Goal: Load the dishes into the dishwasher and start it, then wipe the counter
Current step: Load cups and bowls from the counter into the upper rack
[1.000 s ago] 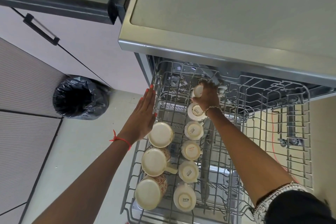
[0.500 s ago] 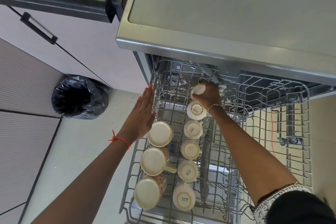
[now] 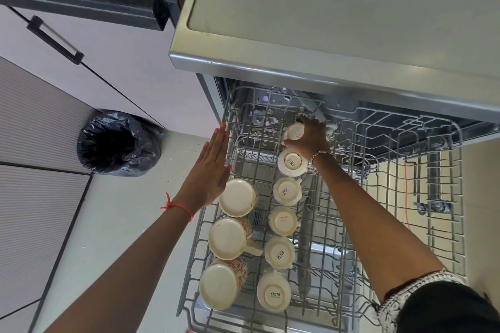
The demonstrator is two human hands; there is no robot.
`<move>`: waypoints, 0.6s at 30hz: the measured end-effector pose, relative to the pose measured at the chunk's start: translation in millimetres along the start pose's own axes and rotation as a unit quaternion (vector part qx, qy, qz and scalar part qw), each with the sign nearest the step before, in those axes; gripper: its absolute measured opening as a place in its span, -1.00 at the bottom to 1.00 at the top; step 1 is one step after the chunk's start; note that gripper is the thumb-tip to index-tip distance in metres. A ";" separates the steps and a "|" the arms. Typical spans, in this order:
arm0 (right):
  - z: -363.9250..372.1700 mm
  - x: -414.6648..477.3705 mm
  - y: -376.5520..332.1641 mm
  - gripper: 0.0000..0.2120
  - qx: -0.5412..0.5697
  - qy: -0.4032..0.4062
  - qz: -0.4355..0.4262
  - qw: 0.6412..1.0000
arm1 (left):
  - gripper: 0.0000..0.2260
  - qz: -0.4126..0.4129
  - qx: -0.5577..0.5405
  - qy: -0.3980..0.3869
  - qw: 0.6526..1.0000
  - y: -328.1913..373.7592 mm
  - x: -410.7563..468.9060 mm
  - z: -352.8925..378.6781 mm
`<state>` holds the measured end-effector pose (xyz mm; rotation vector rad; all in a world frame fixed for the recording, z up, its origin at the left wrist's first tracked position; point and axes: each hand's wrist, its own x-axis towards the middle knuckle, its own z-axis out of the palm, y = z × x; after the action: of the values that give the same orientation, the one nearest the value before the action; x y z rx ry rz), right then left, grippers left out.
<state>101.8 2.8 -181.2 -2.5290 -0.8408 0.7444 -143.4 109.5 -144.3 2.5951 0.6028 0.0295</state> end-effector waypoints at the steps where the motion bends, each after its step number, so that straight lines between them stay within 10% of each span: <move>1: -0.1 -0.4 0.0 -0.28 0.002 0.003 -0.001 1.000 | -0.36 0.000 -0.002 -0.002 1.000 0.1 0.2 -0.3; 18: -18.7 -88.6 -68.6 -0.54 -0.087 0.028 -0.188 0.978 | -0.31 -0.031 0.043 -0.059 0.997 -1.0 -26.3 -39.6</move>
<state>22.3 -5.1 -100.4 -2.4141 -1.3664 0.4925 -172.5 116.7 -107.3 2.6359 0.6544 -0.1733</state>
